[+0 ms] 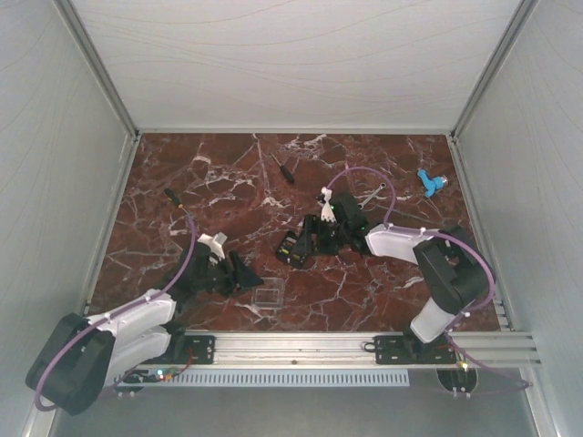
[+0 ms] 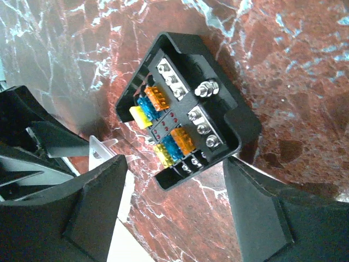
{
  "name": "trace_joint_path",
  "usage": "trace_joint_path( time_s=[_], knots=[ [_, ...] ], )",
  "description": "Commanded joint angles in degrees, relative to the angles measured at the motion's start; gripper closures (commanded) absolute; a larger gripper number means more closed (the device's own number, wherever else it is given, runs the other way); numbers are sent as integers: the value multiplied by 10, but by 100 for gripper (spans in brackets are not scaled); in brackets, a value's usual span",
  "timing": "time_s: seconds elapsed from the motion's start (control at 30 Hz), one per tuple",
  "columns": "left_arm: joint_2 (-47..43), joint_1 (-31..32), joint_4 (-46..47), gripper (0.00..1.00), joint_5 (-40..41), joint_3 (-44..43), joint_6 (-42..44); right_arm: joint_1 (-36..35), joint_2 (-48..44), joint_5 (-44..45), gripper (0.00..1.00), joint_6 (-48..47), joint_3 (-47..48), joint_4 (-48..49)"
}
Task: Snap on the fuse box
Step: Pick up the fuse box cover from the center of the board.
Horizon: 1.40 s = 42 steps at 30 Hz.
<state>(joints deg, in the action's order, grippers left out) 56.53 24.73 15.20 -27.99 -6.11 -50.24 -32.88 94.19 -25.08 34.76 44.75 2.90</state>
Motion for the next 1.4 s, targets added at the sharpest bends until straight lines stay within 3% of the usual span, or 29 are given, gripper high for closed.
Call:
trace_joint_path(
  time_s=[0.0, 0.37, 0.67, 0.8, 0.93, 1.07, 1.37],
  knots=[
    [1, -3, 48, 47, -30, 8, -17, -1, -7, -12, 30, -17, 17, 26],
    [74, -2, 158, 64, -57, 40, -45, 17, -63, -42, 28, 1, -73, 76],
    [180, 13, 317, 95, -113, 45, -81, 37, -114, -59, 27, 11, -112, 99],
    [172, 13, 356, 100, -133, 37, -87, 39, -133, -72, 27, 14, -119, 104],
    [134, 13, 324, 100, -138, 7, -79, 41, -153, -88, 27, 21, -130, 121],
    [114, 8, 222, 100, -119, -62, -32, 46, -176, -96, 27, 19, -135, 123],
    [232, -34, 48, 100, -141, -246, 106, 80, -209, -81, 27, 7, -155, 120]
  ],
)
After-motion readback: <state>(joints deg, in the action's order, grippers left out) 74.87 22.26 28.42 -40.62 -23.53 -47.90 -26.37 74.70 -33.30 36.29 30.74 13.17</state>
